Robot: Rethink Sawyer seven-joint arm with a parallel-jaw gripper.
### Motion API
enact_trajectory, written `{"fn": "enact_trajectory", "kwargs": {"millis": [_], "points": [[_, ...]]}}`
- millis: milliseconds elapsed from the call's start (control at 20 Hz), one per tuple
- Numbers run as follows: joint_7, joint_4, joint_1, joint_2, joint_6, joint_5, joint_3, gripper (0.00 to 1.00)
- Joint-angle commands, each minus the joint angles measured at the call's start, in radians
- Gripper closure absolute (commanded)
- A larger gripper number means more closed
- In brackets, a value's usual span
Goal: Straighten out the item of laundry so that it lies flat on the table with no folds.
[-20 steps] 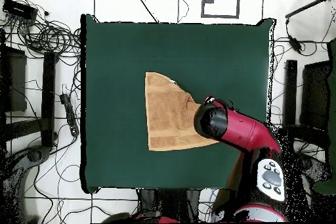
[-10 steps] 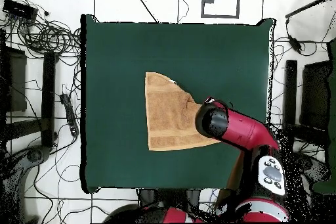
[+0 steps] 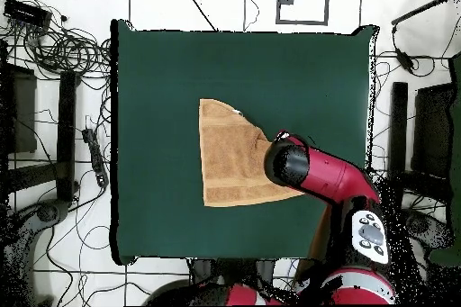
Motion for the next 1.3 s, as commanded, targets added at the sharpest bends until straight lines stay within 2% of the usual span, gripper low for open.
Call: {"fn": "enact_trajectory", "kwargs": {"millis": [50, 800, 1300], "points": [[0.079, -0.023, 0.007, 0.043, 0.069, 0.011, 0.139, 0.00], [0.126, -0.011, -0.011, 0.021, 0.071, 0.059, 0.175, 0.00], [0.173, -0.056, 0.030, 0.029, 0.118, 0.117, 0.142, 0.00]]}}
